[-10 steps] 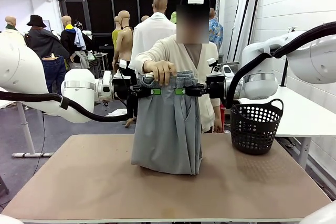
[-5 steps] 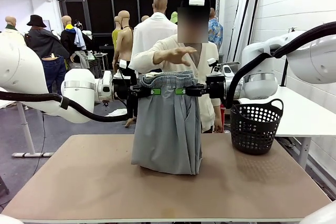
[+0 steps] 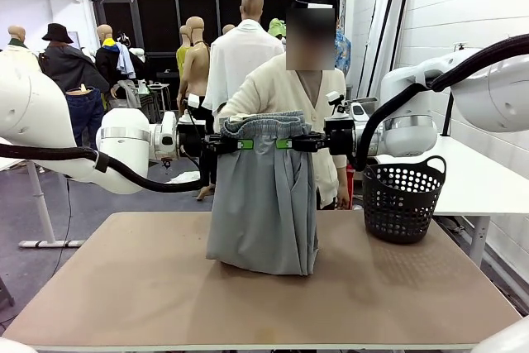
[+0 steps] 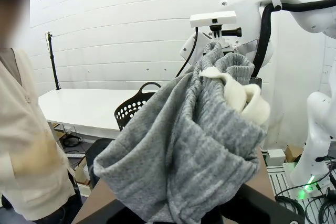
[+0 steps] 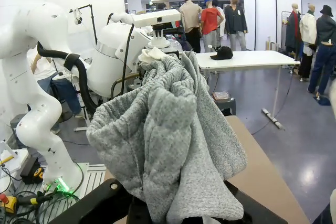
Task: Fold the training pants.
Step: Fold the Training pants in half.
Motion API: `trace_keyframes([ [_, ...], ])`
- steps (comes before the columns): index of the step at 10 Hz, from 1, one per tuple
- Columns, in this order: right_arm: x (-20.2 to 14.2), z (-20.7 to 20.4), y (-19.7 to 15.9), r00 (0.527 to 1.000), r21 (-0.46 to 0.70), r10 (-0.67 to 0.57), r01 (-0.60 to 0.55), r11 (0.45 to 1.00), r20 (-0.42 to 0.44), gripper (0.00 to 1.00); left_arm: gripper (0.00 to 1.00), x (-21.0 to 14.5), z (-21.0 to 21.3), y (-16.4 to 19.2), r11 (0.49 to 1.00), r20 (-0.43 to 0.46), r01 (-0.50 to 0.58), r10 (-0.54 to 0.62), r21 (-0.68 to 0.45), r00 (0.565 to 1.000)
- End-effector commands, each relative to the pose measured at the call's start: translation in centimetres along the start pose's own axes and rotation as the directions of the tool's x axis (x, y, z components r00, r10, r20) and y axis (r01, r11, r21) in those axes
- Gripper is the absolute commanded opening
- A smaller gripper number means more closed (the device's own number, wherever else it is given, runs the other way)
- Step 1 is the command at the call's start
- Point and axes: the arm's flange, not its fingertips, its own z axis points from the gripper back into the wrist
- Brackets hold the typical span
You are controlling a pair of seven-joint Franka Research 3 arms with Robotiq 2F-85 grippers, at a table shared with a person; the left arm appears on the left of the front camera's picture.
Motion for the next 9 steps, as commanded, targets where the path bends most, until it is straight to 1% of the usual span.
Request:
trace_keyframes([
  [1, 0.2, -0.03, 0.26, 1.0, 0.017, 0.001, -0.001, 1.0, 0.009, 0.0, 0.0, 0.15, 0.15, -0.43, 1.0, -0.001, 0.004, -0.004, 0.001, 1.0],
  [9, 0.2, -0.03, 0.26, 1.0, 0.017, 0.001, -0.001, 1.0, 0.009, 0.0, 0.0, 0.15, 0.15, -0.43, 1.0, -0.001, 0.004, -0.004, 0.001, 1.0],
])
